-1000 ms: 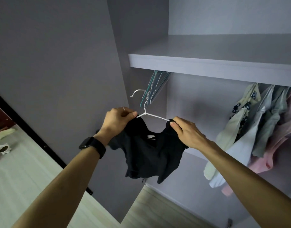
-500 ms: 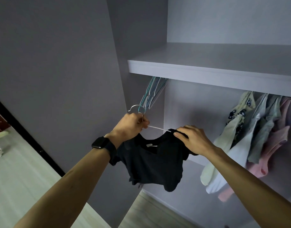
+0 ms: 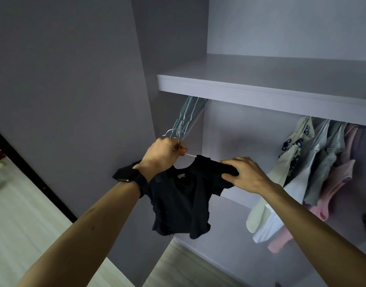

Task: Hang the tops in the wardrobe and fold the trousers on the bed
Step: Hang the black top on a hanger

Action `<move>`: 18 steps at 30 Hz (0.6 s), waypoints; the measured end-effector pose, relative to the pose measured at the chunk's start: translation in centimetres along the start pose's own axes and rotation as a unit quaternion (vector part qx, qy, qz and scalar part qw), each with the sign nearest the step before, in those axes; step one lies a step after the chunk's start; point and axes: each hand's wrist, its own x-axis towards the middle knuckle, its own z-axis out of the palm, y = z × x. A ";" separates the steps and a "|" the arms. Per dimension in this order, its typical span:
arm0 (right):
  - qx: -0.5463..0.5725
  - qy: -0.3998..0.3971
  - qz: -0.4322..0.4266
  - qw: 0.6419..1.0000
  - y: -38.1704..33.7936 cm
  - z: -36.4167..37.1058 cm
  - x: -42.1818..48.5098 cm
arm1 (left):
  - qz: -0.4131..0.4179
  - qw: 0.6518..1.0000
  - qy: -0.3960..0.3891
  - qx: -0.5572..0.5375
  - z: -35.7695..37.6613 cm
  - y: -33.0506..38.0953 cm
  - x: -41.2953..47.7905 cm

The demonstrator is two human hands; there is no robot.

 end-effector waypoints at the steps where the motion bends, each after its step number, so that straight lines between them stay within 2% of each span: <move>1: -0.007 -0.009 0.014 1.000 0.7 0.2 0.0 | 0.000 1.000 0.001 -0.002 -0.1 0.0 0.0; 4: 0.005 -0.025 0.066 0.997 2.4 1.1 0.2 | 0.003 1.000 0.016 -0.021 -0.4 0.0 -0.1; 7: 0.021 0.033 0.089 0.995 3.8 2.0 0.2 | 0.004 0.999 0.018 -0.031 -0.7 -0.1 -0.2; 11: -0.020 0.082 0.154 0.984 4.1 1.5 -0.1 | 0.001 0.999 0.022 -0.032 -0.6 -0.4 -0.5; 15: 0.111 0.162 0.103 0.975 0.5 1.0 -0.2 | -0.011 0.998 0.017 -0.057 0.4 -0.1 -0.7; 16: 0.132 0.155 0.097 0.974 -0.7 0.5 0.0 | -0.012 0.998 0.015 -0.057 0.7 0.2 -0.7; 18: 0.138 0.075 0.100 0.982 -2.7 -0.8 0.8 | -0.007 0.999 0.012 -0.044 1.2 1.0 -0.7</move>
